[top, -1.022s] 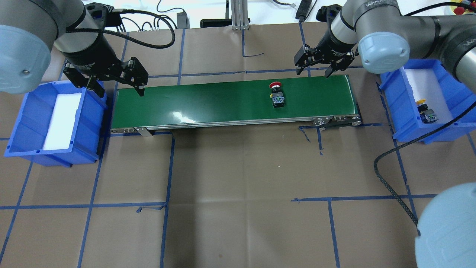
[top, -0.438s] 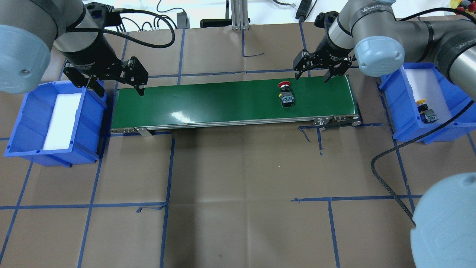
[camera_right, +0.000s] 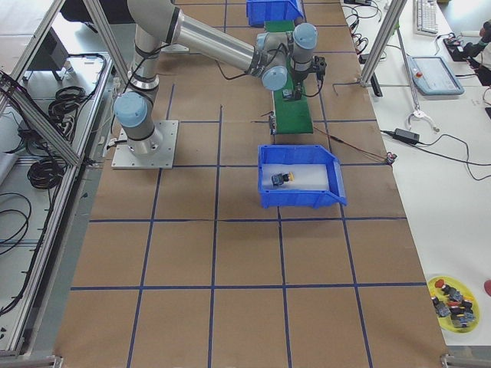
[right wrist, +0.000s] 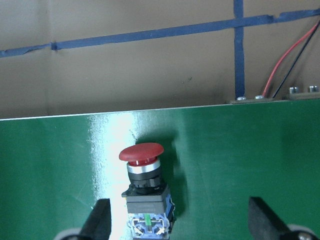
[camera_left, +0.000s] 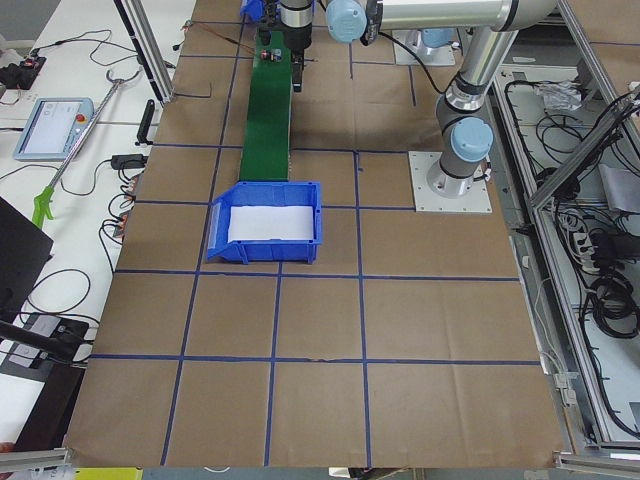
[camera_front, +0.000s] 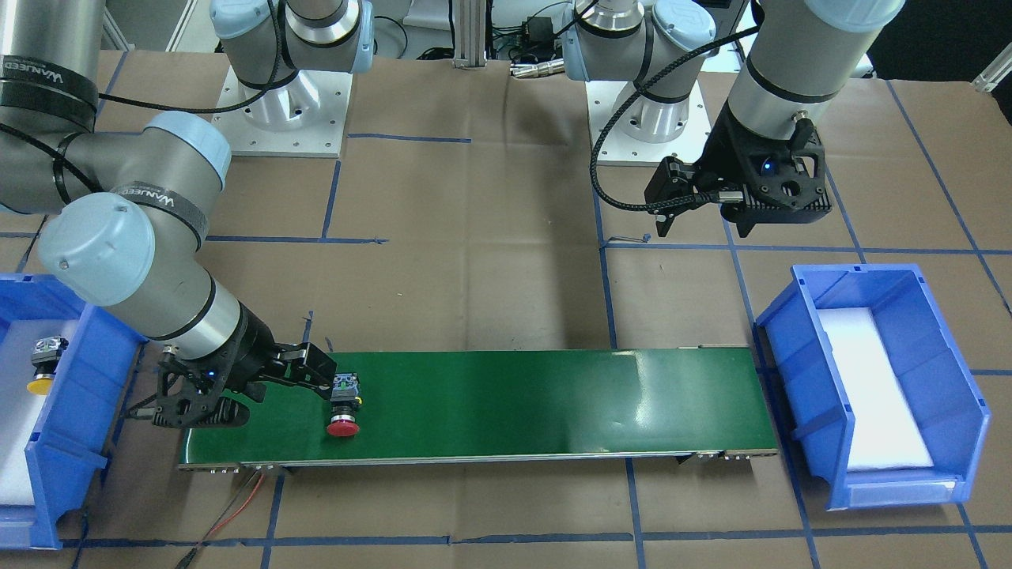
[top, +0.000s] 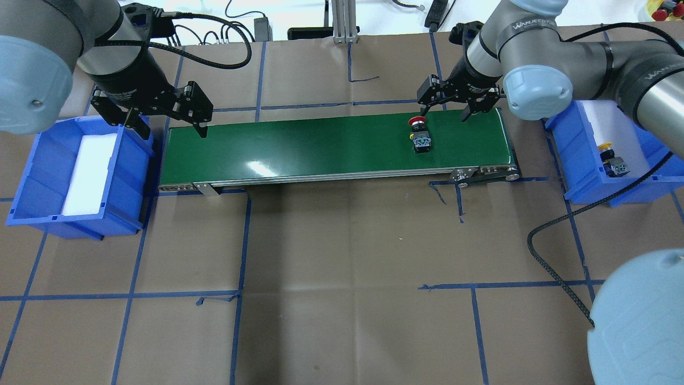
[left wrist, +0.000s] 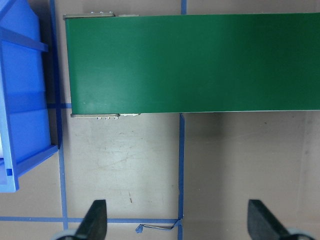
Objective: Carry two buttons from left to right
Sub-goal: 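Lower the right gripper onto the red push button on the belt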
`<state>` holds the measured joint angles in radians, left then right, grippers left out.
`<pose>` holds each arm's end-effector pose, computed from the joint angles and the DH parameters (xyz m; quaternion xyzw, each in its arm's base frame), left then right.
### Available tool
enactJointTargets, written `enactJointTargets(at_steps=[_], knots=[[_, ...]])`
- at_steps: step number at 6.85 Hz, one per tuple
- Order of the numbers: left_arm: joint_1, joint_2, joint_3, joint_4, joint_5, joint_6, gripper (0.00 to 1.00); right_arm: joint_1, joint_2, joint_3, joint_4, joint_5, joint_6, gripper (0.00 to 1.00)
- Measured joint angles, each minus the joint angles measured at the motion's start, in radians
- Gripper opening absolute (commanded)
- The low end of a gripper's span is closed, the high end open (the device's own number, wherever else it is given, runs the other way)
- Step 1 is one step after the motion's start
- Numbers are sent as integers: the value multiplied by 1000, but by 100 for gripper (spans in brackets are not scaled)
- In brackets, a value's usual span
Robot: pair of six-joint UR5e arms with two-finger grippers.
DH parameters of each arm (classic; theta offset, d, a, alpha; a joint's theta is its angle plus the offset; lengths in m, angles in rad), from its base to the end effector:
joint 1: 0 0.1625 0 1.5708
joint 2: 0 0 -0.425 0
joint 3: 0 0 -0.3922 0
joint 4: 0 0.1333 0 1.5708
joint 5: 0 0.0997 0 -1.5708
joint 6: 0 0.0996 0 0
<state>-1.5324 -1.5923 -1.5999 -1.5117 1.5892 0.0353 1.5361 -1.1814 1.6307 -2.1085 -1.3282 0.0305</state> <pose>-0.1121 -0.5061 0.4688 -0.0016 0.9999 -0.0039 0.0094 0.1355 -0.6275 0.2978 0.0270 0.9913 -0.0441 0.1208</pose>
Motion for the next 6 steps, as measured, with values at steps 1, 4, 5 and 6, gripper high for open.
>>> enactJointTargets(at_steps=[1, 4, 5, 6], knots=[[0, 0, 0, 0, 0, 0, 100, 0, 5, 8, -15, 0, 3, 95], [0, -1, 1, -1, 0, 0, 100, 1, 37, 13, -43, -4, 5, 93], [0, -1, 1, -1, 0, 0, 100, 1, 47, 15, -58, -9, 5, 91], [0, -1, 1, -1, 0, 0, 100, 1, 54, 17, -65, -14, 4, 88]])
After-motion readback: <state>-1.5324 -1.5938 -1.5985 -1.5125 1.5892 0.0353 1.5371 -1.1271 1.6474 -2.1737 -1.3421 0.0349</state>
